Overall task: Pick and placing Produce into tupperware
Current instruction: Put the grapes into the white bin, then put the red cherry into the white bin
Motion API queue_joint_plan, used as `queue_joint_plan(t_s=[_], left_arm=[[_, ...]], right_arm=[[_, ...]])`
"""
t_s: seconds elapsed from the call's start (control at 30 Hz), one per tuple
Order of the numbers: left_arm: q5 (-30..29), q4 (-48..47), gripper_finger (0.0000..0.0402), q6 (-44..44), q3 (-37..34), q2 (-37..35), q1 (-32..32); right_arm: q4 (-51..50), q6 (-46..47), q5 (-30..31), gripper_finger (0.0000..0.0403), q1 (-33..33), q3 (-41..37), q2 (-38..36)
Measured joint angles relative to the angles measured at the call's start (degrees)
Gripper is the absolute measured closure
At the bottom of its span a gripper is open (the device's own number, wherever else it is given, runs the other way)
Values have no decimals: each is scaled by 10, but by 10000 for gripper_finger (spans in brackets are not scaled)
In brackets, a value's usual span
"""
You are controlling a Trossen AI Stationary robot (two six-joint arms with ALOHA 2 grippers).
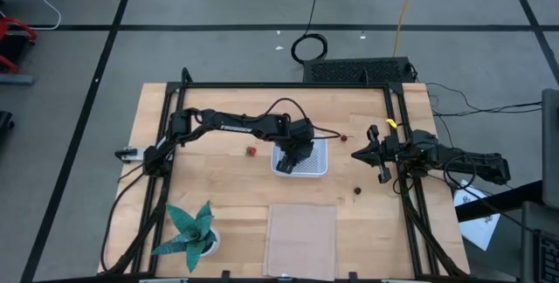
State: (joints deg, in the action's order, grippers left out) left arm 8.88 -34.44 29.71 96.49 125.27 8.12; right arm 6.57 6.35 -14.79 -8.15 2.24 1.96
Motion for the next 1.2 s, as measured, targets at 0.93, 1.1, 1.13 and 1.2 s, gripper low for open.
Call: queue_joint_plan(t_s=[0.93,1.1,1.13,1.2], left_arm=[[-19,-23,119,11,8,-12,-13],[-26,-52,119,6,22,-17,-13],[-29,-60,119,6,27,-17,-14],[-44,-75,119,6,39,-17,-17]], right_arm=[[0,0,0,403,0,0,0],[-1,0,0,403,0,0,1],[0,0,0,403,0,0,1],[-1,0,0,403,0,0,3]])
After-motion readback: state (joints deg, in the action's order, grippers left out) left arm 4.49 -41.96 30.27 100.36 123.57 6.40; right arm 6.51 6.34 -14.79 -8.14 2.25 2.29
